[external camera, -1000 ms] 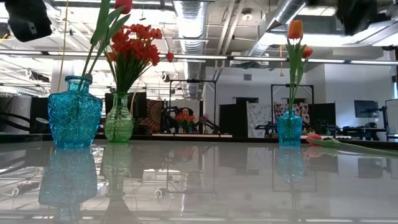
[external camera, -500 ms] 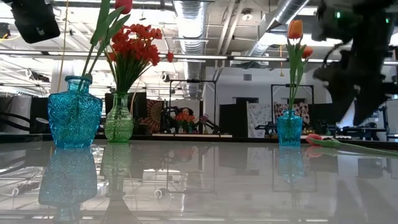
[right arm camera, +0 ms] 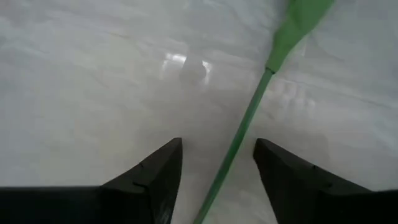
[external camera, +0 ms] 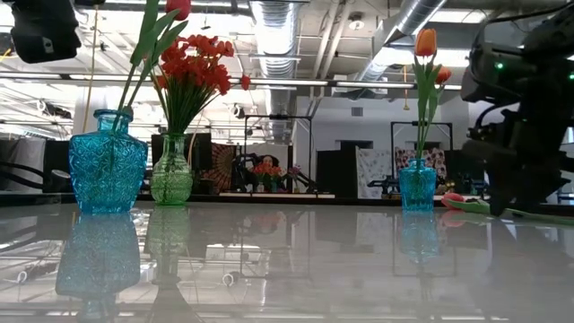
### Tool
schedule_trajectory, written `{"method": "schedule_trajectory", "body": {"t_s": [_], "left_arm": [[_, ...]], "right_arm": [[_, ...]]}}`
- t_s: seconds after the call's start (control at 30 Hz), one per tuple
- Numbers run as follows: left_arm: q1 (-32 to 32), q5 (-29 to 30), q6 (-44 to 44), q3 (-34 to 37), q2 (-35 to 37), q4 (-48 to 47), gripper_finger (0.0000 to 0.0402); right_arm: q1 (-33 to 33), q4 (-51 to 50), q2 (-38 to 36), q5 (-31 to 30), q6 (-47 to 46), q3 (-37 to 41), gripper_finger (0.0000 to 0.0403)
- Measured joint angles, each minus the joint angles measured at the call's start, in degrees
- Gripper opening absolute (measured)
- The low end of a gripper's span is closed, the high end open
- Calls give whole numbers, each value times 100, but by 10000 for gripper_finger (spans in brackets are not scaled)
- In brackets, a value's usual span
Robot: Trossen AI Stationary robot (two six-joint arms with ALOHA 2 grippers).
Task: Sort flowers into vase by color
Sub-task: Put the red tulip into the left blue vase
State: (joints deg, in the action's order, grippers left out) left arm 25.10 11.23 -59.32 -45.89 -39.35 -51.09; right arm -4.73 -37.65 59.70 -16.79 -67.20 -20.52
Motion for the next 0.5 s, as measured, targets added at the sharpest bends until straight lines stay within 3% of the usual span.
{"method": "schedule_trajectory", "body": {"t_s": [0.13,0.33,0.5], "left_arm": [[0,55,-196,0,0,-1,96],[-2,66,-660,0,0,-2,96],[0,269,-1120,0,0,0,96]], "right_arm": [[-1,-67,2,-53,-1,78,170],[46,-374,2,-75,-134,87,28],[8,-409,4,-205,-789,91,26]]}}
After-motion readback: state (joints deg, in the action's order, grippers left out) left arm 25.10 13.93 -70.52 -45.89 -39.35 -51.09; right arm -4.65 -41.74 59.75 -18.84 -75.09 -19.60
